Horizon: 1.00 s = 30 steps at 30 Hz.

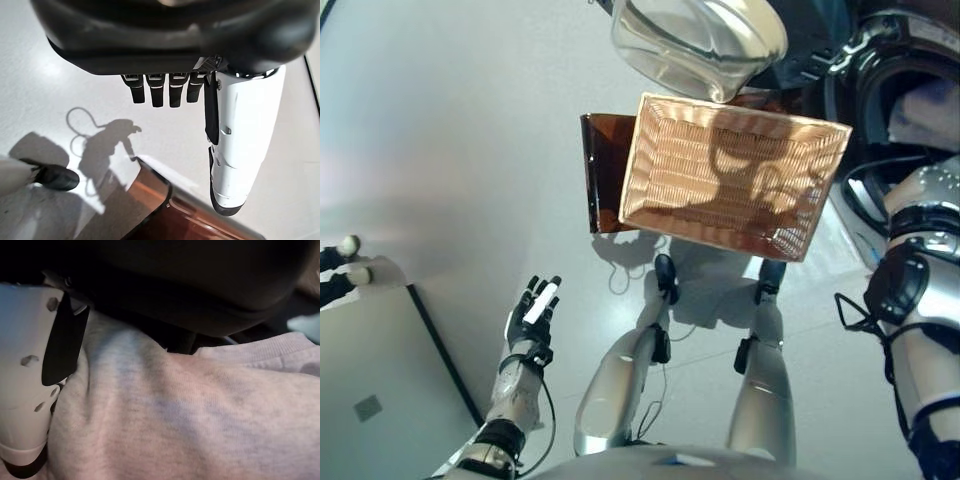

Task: Pick up the clothes and place them into the washing machine

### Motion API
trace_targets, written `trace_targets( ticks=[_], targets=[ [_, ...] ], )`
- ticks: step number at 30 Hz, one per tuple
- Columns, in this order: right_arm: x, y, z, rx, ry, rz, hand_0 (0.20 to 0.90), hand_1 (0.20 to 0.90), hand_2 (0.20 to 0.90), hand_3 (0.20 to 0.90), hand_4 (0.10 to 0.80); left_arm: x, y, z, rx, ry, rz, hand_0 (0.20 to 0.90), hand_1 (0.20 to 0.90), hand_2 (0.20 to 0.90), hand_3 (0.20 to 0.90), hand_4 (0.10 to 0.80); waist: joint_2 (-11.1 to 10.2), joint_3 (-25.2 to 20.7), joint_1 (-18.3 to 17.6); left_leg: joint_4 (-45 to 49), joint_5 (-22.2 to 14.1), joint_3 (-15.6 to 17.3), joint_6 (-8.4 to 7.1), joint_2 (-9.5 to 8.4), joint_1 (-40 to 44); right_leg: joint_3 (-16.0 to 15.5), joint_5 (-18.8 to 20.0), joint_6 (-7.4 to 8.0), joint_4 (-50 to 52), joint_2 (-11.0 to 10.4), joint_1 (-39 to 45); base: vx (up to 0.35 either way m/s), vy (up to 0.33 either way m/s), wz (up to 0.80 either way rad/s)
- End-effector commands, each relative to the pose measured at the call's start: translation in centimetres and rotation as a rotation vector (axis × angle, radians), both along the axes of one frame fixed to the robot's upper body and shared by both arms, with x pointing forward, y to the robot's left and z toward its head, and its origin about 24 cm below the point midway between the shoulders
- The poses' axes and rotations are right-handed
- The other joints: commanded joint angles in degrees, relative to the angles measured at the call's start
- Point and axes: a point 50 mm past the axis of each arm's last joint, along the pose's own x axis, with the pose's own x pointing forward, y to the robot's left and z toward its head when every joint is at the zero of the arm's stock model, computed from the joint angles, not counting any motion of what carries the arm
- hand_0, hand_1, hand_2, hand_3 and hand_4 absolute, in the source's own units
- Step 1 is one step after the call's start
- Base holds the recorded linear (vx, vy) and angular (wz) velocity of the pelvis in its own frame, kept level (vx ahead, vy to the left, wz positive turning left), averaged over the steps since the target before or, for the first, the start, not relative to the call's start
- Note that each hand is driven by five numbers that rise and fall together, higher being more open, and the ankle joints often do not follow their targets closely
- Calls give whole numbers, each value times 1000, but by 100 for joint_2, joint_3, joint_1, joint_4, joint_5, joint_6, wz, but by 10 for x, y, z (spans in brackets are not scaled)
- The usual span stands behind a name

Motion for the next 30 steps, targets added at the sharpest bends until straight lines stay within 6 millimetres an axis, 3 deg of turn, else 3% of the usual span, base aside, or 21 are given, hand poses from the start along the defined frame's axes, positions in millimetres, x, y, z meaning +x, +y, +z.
trace_targets(
  ticks=[1, 3, 7, 14, 15, 16, 30],
  targets=[
    [-44, -23, 82, -307, -179, -266, 200, 200, 200, 200, 300, -21, 27, -4, 88, 26, 67, 900, 900, 900, 900, 800, 421, -595, 167, -48, -21, -351, -494, -24, -165, -19, -768, 195, 786, 292, -86, 0, 0, 0],
    [-46, -24, 89, -311, -196, -280, 200, 200, 200, 200, 300, -21, 28, -4, 91, 26, 69, 900, 900, 900, 900, 800, 428, -616, 177, -48, -21, -352, -496, -25, -191, -13, -779, 195, 800, 285, -116, 0, 0, 0],
    [-57, -20, 126, -376, -234, -310, 200, 200, 200, 200, 300, -20, 32, -1, 112, 18, 78, 900, 900, 900, 900, 800, 386, -618, 228, -48, 24, -353, -492, 7, -309, -2, -761, 189, 867, 303, -297, 5, -27, 0],
    [-65, -20, 140, -371, -183, -336, 200, 200, 200, 200, 300, -18, 32, 2, 116, 13, 84, 900, 900, 900, 900, 800, 370, -608, 220, -48, -26, -340, -488, 42, -388, 8, -784, 195, 893, 325, -415, 0, 0, 0],
    [-64, -23, 138, -375, -124, -330, 252, 252, 252, 252, 337, -18, 32, 2, 123, 13, 81, 900, 900, 900, 900, 800, 354, -605, 210, -48, -25, -332, -488, 51, -397, 2, -776, 192, 891, 331, -418, 0, 0, 0],
    [-64, -27, 137, -373, -39, -320, 900, 900, 900, 900, 800, -18, 34, 3, 133, 17, 79, 900, 900, 900, 900, 800, 339, -610, 212, -48, -31, -325, -486, 54, -396, 1, -774, 193, 896, 338, -420, -39, -6, 3],
    [-49, -41, 116, -500, 624, -210, 900, 900, 900, 900, 800, -19, 45, 12, 171, -3, 63, 900, 900, 900, 900, 800, 282, -630, 180, -48, -10, -243, -448, 35, -312, -48, -689, 193, 819, 349, -324, -25, 2, 0]
  ],
)
